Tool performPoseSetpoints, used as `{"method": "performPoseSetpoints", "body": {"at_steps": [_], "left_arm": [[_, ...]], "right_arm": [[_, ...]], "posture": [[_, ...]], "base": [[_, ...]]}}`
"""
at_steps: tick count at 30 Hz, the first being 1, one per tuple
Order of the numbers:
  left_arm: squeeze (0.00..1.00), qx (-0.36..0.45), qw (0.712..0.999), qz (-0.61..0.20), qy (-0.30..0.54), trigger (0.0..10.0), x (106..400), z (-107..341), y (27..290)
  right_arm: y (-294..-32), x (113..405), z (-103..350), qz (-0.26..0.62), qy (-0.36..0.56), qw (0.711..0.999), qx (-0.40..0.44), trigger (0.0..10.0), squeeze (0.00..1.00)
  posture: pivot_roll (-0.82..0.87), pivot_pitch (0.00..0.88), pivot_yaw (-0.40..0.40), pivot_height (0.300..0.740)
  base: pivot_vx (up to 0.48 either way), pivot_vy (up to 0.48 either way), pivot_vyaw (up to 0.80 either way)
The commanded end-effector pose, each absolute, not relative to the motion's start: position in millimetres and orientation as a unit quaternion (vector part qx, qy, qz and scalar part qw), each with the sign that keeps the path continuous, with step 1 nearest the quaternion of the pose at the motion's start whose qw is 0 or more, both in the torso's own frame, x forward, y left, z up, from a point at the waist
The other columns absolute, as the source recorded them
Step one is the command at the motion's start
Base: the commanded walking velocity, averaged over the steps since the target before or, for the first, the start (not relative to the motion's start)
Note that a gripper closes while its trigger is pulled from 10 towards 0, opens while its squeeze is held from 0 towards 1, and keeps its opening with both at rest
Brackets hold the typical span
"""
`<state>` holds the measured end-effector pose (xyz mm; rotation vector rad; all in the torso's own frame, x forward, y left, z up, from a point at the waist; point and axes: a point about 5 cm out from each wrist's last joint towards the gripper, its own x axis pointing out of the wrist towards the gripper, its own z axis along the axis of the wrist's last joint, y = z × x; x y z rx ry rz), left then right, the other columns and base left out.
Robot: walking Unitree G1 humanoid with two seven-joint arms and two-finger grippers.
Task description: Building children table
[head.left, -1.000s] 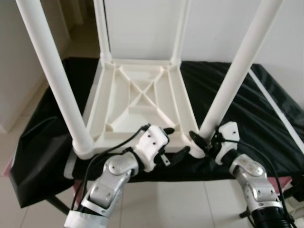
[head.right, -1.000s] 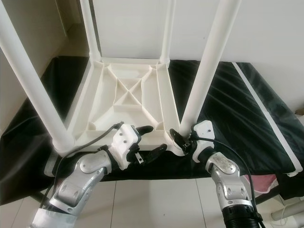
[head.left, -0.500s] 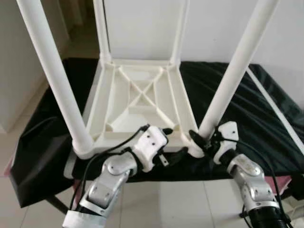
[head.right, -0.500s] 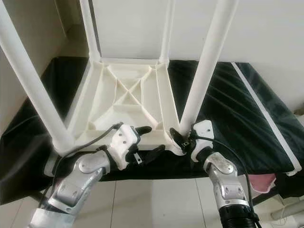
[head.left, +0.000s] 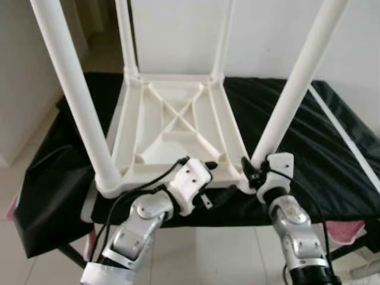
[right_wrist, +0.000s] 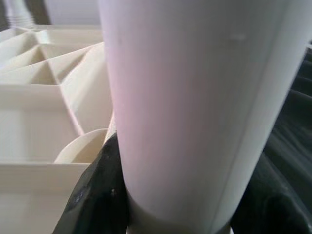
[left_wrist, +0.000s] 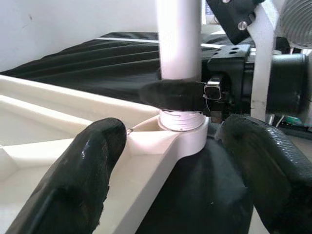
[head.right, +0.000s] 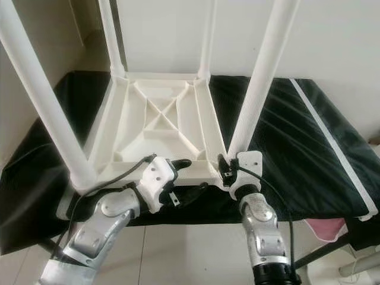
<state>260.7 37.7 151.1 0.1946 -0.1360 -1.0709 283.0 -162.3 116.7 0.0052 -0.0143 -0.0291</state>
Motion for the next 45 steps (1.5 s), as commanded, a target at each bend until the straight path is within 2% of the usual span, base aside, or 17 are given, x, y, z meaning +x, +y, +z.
{"method": "performPoseSetpoints", "body": {"at_steps": [1,9,16,17,18,19,27,31,34,35,38,40,42,45], "left_arm": [[0.0,0.095,0.857,-0.502,-0.07,10.0,263.2,151.4,34.9],[0.0,0.094,0.857,-0.502,-0.072,10.0,262.7,150.0,30.9],[0.0,0.094,0.853,-0.508,-0.073,10.0,262.3,150.0,28.4],[0.0,0.096,0.852,-0.509,-0.073,10.0,262.1,149.6,28.6],[0.0,0.097,0.851,-0.511,-0.074,10.0,262.0,149.4,28.7],[0.0,0.099,0.851,-0.511,-0.074,10.0,262.1,149.3,28.9],[0.0,0.106,0.848,-0.514,-0.073,10.0,261.6,148.3,31.6],[0.0,0.101,0.846,-0.521,-0.062,10.0,259.4,145.5,32.5],[0.0,0.101,0.845,-0.521,-0.062,10.0,259.2,145.4,32.3],[0.0,0.1,0.845,-0.521,-0.061,10.0,258.8,145.3,31.7],[0.0,0.095,0.843,-0.527,-0.056,10.0,257.8,144.8,30.9],[0.0,0.08,0.839,-0.538,-0.036,10.0,257.4,143.4,30.5],[0.0,0.08,0.839,-0.538,-0.036,10.0,257.4,143.4,30.5],[0.0,0.076,0.833,-0.547,-0.027,10.0,257.1,142.8,30.7]], "right_arm": [[-172.5,272.5,91.5,-0.096,0.057,0.994,0.003,10.0,0.0],[-162.6,268.4,89.3,-0.119,0.069,0.99,0.03,10.0,0.0],[-164.2,265.4,94.1,-0.134,0.064,0.989,0.018,10.0,0.0],[-164.0,264.9,95.4,-0.133,0.06,0.989,0.014,10.0,0.32],[-163.8,264.7,96.3,-0.133,0.057,0.989,0.012,10.0,0.32],[-163.6,264.0,97.8,-0.129,0.054,0.99,0.013,10.0,1.0],[-165.9,258.0,108.3,-0.083,0.022,0.996,0.003,10.0,1.0],[-176.7,252.4,112.0,0.008,0.016,1.0,0.014,10.0,1.0],[-177.4,252.2,112.8,0.02,0.015,1.0,0.013,10.0,1.0],[-179.4,252.4,114.1,0.034,0.011,0.999,0.01,10.0,0.0],[-183.2,254.3,117.1,0.067,0.005,0.998,0.003,10.0,0.0],[-187.6,259.6,123.4,0.129,-0.006,0.991,-0.018,10.0,0.0],[-187.6,259.6,123.4,0.129,-0.006,0.991,-0.018,10.0,0.0],[-188.1,267.4,127.8,0.181,-0.009,0.983,-0.027,10.0,0.0]], "posture": [[-0.02,0.011,-0.05,0.74],[-0.02,0.009,-0.054,0.74],[-0.03,0.015,-0.049,0.74],[-0.03,0.017,-0.048,0.74],[-0.03,0.018,-0.049,0.74],[-0.03,0.02,-0.048,0.74],[-0.03,0.024,-0.051,0.74],[-0.03,0.019,-0.046,0.74],[-0.03,0.019,-0.046,0.74],[-0.03,0.018,-0.046,0.74],[-0.03,0.015,-0.044,0.74],[-0.03,0.008,-0.041,0.74],[-0.03,0.008,-0.041,0.74],[-0.03,0.0,-0.039,0.74]], "base": [[0.0,0.0,0.0],[0.0,0.0,0.0],[0.0,0.0,0.0],[0.0,0.0,0.0],[0.0,0.0,0.0],[0.0,0.0,0.0],[0.0,0.0,0.0],[0.0,0.0,0.0],[0.0,0.0,0.0],[0.0,0.0,0.0],[0.0,0.0,0.0],[0.0,0.0,0.0],[0.0,0.0,0.0],[0.0,0.0,0.0]]}}
